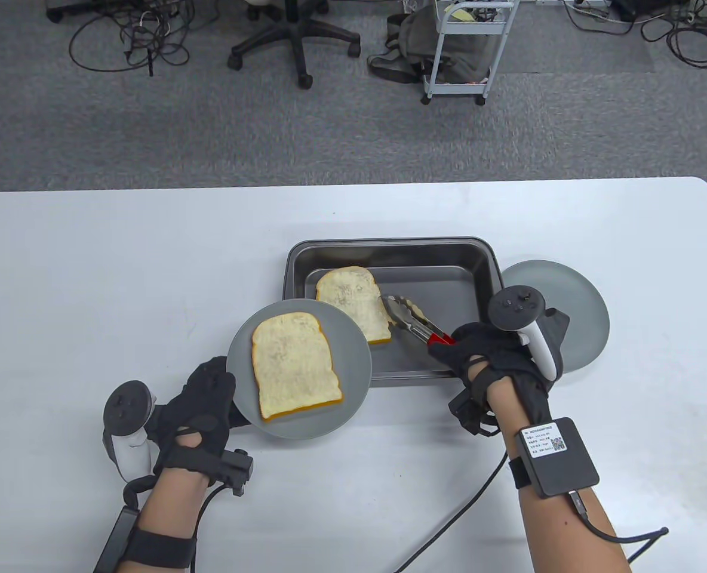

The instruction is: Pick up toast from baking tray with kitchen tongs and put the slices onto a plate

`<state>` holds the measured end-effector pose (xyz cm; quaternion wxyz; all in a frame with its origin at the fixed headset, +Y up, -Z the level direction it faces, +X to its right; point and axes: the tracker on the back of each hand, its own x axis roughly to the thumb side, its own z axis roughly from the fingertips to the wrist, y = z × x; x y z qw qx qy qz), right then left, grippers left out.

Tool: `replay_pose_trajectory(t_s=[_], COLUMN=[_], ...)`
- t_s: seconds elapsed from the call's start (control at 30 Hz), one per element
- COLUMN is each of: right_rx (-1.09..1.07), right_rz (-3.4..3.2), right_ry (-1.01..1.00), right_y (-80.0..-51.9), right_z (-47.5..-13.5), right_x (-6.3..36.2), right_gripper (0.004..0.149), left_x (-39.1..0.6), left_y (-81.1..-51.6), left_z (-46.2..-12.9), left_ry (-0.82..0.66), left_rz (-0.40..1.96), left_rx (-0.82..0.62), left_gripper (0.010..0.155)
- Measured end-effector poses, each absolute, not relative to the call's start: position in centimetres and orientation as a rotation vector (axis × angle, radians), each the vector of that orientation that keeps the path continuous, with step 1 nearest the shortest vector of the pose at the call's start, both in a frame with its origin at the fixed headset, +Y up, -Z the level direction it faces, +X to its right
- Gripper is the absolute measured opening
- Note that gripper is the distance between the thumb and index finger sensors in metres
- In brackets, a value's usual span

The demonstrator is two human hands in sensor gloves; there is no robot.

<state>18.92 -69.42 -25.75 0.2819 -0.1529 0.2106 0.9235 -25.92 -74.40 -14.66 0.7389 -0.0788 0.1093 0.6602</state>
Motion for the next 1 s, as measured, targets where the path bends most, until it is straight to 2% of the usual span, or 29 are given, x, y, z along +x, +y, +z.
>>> replay_pose_trajectory(t_s=[0.27,0.5,1.0], right_rx=[-0.403,-0.365,-0.314], right_rz=[2.455,2.406,2.175], right_ry=[0.586,0.516,0.345], right_y=[-69.8,-69.5,-62.6], right_z=[-26.2,-25.5,-23.5], right_x=[18.5,18.8,22.1], right_gripper=[0.072,0.067,0.06], left_x=[-26.0,-26.1,-26.0], left_y=[-74.3,-74.3,-74.3], left_z=[-14.7,-14.7,-14.7], left_ry=[0.241,0.239,0.234], left_rz=[1.443,1.44,1.442], left_rx=[-0.172,-0.172,-0.173], left_gripper=[0.055,0.055,0.055])
